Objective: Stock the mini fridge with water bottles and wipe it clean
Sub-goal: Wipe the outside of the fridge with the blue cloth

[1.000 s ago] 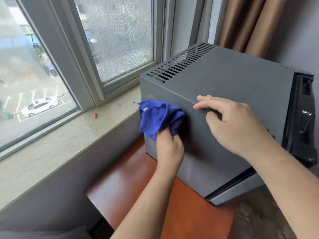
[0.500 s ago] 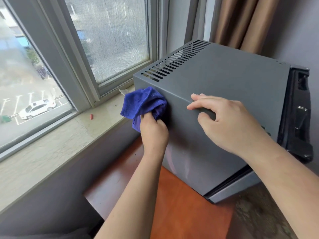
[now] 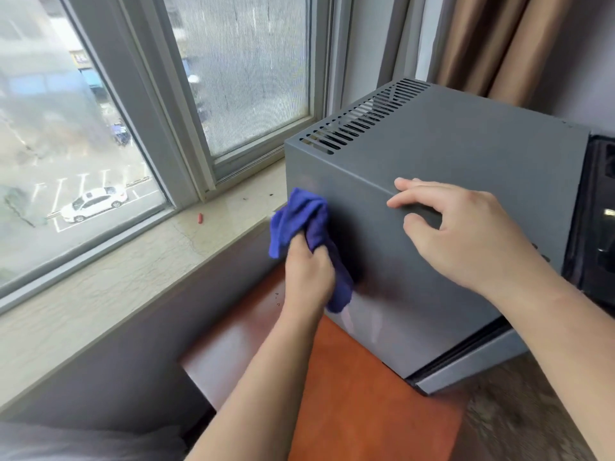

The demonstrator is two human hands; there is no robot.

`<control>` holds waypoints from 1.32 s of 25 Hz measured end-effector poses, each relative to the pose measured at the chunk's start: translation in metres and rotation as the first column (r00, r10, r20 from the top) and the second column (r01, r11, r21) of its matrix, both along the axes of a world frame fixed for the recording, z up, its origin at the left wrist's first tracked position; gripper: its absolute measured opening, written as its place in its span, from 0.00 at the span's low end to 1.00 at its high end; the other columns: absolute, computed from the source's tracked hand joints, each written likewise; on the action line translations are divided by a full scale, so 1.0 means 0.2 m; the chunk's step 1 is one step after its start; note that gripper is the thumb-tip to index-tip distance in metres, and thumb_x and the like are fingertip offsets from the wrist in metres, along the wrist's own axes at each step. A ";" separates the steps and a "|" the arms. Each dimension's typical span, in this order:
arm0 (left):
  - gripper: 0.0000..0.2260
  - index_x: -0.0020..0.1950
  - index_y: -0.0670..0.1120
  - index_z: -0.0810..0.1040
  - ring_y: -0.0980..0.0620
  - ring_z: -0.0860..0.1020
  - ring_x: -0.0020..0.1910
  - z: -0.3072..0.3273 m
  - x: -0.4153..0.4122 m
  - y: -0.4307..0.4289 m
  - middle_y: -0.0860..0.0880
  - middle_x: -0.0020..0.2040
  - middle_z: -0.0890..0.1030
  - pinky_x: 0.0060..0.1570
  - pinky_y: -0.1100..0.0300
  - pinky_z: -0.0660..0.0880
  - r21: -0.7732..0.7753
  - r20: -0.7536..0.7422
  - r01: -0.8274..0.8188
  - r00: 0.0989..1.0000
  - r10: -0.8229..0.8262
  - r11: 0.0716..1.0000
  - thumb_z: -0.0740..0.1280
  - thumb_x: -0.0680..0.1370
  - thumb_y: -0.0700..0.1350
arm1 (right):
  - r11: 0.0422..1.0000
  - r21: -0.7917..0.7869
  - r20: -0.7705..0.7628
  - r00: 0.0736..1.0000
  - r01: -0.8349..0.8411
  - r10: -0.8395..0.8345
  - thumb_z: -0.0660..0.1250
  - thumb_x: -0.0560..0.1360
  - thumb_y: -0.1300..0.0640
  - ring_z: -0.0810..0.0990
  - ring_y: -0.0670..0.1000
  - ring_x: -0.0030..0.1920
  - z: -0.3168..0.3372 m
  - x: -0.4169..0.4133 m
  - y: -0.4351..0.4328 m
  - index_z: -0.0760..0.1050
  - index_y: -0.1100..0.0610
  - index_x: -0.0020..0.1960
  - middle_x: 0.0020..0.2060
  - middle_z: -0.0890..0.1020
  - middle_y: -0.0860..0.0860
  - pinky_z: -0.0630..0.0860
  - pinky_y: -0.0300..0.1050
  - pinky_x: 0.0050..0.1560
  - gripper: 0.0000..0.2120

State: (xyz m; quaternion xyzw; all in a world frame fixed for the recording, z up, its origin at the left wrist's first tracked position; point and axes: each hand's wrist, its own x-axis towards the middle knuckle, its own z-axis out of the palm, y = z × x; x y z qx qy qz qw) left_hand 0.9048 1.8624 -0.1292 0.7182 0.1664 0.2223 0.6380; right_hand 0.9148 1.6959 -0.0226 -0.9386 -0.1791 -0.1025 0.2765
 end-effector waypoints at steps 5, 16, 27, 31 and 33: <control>0.25 0.70 0.53 0.70 0.51 0.78 0.48 0.21 0.26 0.11 0.48 0.52 0.79 0.54 0.58 0.76 0.050 0.026 -0.049 0.999 0.048 0.998 0.56 0.75 0.36 | 1.000 0.003 -0.005 1.000 -0.005 0.005 0.65 0.76 0.58 0.67 0.34 0.71 0.00 0.00 0.00 0.84 0.44 0.56 0.68 0.78 0.37 0.52 0.13 0.60 0.14; 0.11 0.43 0.48 0.74 0.58 0.72 0.38 -0.10 -0.16 0.03 0.56 0.37 0.77 0.41 0.61 0.70 0.395 -0.197 0.453 0.891 -0.408 0.799 0.60 0.73 0.32 | 1.000 -0.007 0.011 1.000 -0.009 0.009 0.67 0.74 0.56 0.63 0.31 0.70 0.00 0.00 0.00 0.84 0.44 0.56 0.68 0.78 0.37 0.50 0.12 0.57 0.14; 0.23 0.64 0.49 0.71 0.48 0.69 0.64 0.07 0.24 0.22 0.48 0.65 0.70 0.64 0.57 0.66 0.295 0.016 -0.241 0.969 0.247 0.925 0.72 0.70 0.43 | 0.999 0.052 -0.009 1.000 0.012 -0.012 0.67 0.74 0.55 0.68 0.33 0.70 -0.01 0.00 0.00 0.84 0.45 0.55 0.67 0.79 0.37 0.51 0.13 0.59 0.13; 0.19 0.65 0.50 0.68 0.51 0.79 0.60 0.02 0.24 0.14 0.50 0.61 0.79 0.60 0.54 0.75 -0.187 -0.094 -0.135 0.988 0.119 0.973 0.70 0.77 0.48 | 0.999 0.050 -0.006 1.000 0.008 -0.008 0.69 0.75 0.54 0.68 0.33 0.70 -0.01 0.00 0.00 0.84 0.46 0.56 0.67 0.78 0.38 0.51 0.13 0.60 0.12; 0.17 0.68 0.51 0.70 0.54 0.78 0.63 0.01 0.24 0.10 0.52 0.64 0.79 0.65 0.55 0.74 -0.188 -0.024 -0.099 0.995 0.096 0.977 0.66 0.80 0.49 | 0.999 0.049 0.000 1.000 0.010 -0.010 0.68 0.75 0.54 0.67 0.33 0.70 -0.01 -0.01 0.00 0.84 0.46 0.56 0.67 0.78 0.38 0.51 0.13 0.60 0.12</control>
